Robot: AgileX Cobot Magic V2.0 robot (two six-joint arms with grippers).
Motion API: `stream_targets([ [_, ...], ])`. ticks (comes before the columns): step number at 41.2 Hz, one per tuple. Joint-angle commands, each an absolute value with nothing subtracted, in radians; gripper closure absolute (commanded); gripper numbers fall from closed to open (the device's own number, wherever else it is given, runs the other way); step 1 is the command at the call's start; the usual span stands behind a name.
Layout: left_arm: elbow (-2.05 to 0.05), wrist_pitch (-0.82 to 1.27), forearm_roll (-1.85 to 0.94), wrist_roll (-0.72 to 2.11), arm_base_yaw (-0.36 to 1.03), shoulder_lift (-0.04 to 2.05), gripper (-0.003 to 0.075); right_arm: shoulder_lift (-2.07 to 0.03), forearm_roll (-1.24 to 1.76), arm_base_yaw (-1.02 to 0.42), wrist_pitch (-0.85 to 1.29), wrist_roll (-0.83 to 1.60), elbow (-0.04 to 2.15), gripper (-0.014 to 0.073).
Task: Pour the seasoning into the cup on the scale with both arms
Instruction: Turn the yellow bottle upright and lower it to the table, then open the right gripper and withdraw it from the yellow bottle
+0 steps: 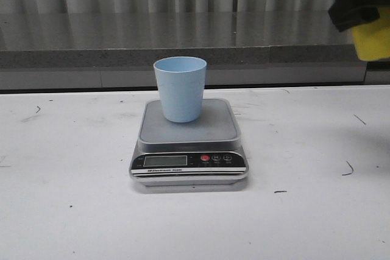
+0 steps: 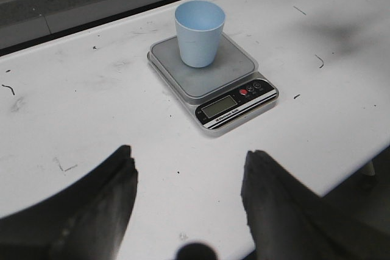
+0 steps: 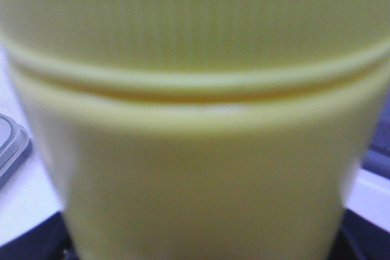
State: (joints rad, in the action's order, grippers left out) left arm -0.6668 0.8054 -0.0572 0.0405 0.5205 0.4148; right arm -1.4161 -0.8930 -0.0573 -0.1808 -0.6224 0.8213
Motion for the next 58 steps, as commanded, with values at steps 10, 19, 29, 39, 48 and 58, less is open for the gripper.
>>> stream_targets([
  [10,-0.691,0.73,-0.067,0.037,0.528,0.421,0.0332,-1.418,-0.685,0.035,-0.604,-0.481,0.679,0.0182],
  [19,-0.691,0.73,-0.067,0.037,0.528,0.421,0.0332,-1.522,-0.512,0.035,-0.748,-0.328,0.648,0.0182],
  [29,-0.691,0.73,-0.067,0.037,0.528,0.421,0.0332,-1.697,-0.458,0.035,-0.961,-0.29,0.648,0.0182],
  [39,-0.691,0.73,-0.067,0.037,0.528,0.421,0.0332,-1.83,-0.381,0.035,-1.135,-0.176,0.661,0.0182],
  [48,-0.691,0.73,-0.067,0.037,0.528,0.421,0.0332,-1.905,-0.365,0.035,-1.153,-0.143,0.73,0.0182],
  [58,-0.691,0.73,-0.067,0.037,0.528,0.421,0.0332,-1.948,-0.365,0.035,-1.151,-0.143,0.793,0.0182],
])
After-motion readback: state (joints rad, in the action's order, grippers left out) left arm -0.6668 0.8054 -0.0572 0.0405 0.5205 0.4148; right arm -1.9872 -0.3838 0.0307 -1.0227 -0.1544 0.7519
